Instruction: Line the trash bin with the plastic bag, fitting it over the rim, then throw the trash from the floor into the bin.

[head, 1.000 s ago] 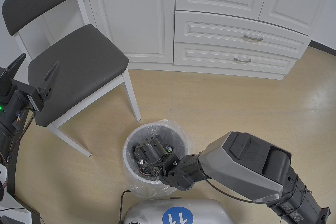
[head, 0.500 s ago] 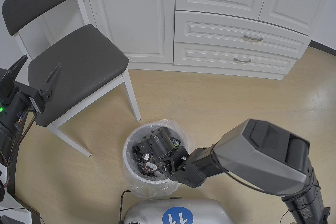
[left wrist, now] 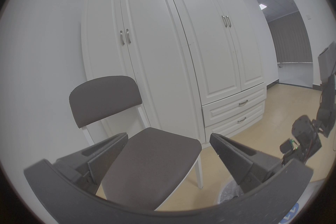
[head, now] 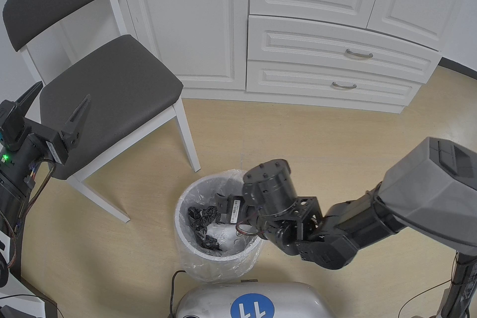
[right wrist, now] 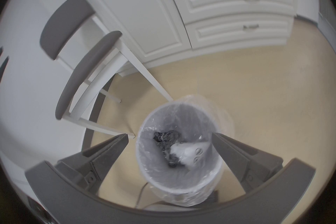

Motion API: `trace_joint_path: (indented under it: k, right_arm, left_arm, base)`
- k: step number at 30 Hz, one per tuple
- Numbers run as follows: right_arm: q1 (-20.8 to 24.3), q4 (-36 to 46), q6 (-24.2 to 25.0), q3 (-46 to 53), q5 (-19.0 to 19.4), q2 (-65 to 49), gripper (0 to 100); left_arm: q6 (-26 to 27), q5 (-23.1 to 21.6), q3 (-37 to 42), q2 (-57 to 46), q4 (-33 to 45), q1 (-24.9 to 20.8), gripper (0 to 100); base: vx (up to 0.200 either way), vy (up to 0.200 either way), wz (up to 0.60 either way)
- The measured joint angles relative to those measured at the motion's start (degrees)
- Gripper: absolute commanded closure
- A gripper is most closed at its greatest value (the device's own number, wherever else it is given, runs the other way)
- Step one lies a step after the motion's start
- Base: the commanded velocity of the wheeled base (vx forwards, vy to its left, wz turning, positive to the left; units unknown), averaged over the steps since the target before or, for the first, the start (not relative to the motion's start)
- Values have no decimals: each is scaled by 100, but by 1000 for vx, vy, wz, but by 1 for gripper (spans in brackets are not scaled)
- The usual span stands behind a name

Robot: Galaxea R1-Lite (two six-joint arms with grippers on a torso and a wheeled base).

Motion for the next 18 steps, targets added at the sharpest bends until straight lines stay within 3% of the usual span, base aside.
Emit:
trace_joint_path:
  k: [11, 18]
  right_arm:
    - [-385, -2743, -2755, 1921, -305, -544, 0]
    - [-929, -4596, -4445, 2968, -316, -617, 0]
  left_arm:
    - [2, 0, 59, 140, -6, -157, 0]
    - [0, 0, 100, 336, -13, -239, 0]
  base:
    - [0, 0, 0]
    - [0, 0, 0]
